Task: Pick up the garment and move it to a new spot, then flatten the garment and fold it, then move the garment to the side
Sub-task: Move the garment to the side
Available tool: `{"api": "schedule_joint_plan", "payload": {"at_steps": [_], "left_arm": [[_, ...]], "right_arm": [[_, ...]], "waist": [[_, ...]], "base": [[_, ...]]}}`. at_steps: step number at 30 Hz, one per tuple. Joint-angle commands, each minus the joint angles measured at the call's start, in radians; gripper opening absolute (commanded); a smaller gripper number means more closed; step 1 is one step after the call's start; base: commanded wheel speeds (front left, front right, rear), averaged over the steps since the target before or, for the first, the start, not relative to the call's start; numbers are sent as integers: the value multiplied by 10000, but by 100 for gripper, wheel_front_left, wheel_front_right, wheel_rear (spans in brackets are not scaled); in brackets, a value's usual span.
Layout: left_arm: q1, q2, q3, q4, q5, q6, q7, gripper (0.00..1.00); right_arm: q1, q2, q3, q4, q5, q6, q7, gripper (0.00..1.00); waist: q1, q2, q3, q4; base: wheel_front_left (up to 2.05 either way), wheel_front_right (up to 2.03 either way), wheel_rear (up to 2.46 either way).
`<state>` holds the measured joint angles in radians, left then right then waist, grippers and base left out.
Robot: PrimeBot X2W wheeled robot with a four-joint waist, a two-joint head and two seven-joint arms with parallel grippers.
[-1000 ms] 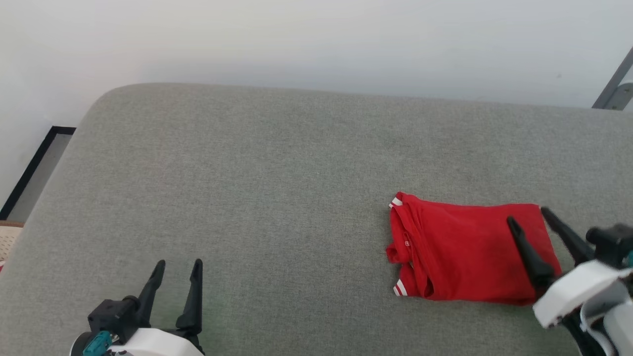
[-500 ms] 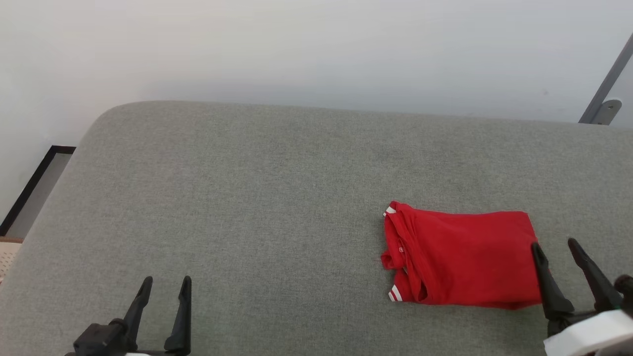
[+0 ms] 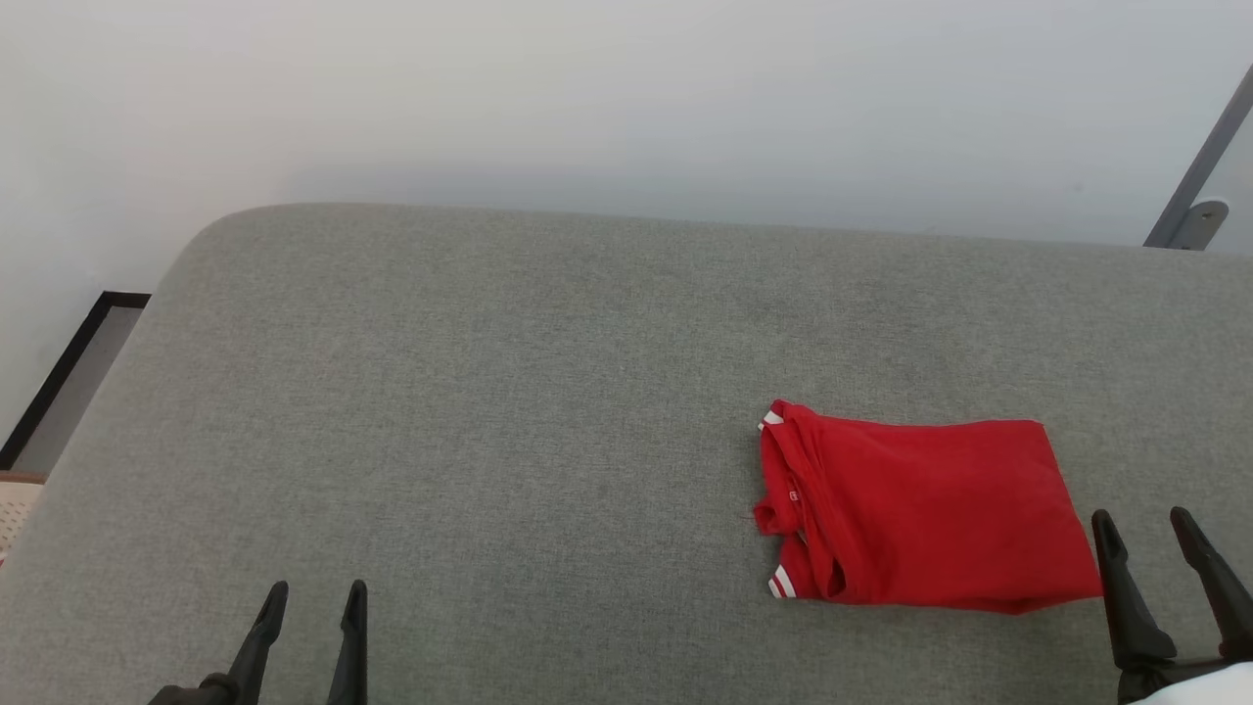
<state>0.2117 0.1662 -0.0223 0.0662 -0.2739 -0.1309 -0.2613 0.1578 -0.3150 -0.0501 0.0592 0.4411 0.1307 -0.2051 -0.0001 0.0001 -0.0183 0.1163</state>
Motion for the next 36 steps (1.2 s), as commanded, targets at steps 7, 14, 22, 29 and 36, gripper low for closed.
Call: {"api": "schedule_joint_plan", "payload": {"at_steps": [7,14,22,29,36], "left_arm": [[-298,48,-217,117,142,9,-51,100],[-1110,24,-567,294,-59,9,-51,100],[-2261,131,-1003,612,-154,9,-51,100],[-3048,102,-1340,637,-241,9,-51,100],[-3615,60,-1619,724,-350,9,-51,100]], "right_arm": [[114,12,-72,-129,-72,0,704,100],[-1292,-843,-316,587,133,0,3403,100],[-3290,-2295,258,1404,1191,0,7064,100],[-4181,-3086,1249,1572,2553,2,9728,100],[-4649,-3022,1905,1734,2805,0,10906,100]], "waist": [[1,-1,88,146],[1,-1,851,280],[1,-1,1928,378],[1,-1,2734,593],[1,-1,3557,699]], "base": [[0,0,0],[0,0,0],[0,0,0],[0,0,0],[0,0,0]]}}
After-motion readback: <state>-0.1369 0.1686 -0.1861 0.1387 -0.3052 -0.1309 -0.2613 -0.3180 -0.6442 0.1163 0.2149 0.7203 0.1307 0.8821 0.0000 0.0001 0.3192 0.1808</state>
